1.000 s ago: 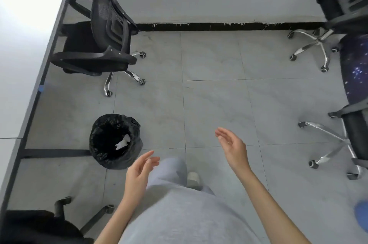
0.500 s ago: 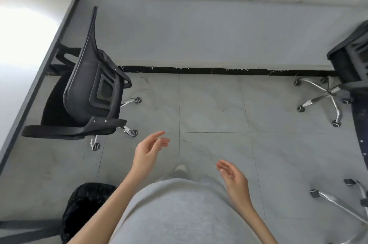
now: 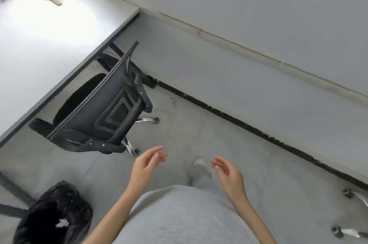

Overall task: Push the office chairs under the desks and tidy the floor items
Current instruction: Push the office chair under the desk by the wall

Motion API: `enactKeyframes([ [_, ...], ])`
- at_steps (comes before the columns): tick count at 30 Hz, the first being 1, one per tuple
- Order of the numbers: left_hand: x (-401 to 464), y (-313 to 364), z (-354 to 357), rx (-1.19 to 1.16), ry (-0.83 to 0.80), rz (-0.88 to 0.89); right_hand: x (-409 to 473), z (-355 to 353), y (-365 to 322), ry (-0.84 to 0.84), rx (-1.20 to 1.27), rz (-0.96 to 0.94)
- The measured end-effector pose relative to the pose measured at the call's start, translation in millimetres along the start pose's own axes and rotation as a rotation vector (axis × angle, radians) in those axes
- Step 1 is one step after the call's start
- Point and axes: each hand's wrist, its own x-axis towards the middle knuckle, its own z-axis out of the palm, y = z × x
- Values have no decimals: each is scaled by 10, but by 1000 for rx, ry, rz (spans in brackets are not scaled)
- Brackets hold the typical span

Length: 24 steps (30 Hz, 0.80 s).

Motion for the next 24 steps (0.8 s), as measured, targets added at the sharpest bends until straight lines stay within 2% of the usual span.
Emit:
enactKeyframes([
  [3,-4,56,80,-98,223,-82,660,-24,-537,-222,-96,-90],
  [8,22,96,144,-209,523,-158,1438,284,-1246,-482,-185,-229],
  [11,196,182,33,-195,675,-139,1785,577,-1562,-556,-247,-345],
  [14,457,349,-284,-97,790,-44,2104,954,-1899,-575,-359,-523],
  [17,716,540,-677,96,909,69,2399,1367,-2232,-543,-575,-864],
  [19,881,653,-923,326,954,150,2586,1657,-2448,-556,-719,-1116],
  [21,1047,669,-1171,640,887,150,2770,1957,-2601,-604,-869,-1299],
  [24,1249,528,-1441,949,691,-76,2964,2341,-2734,-805,-1110,-1334],
])
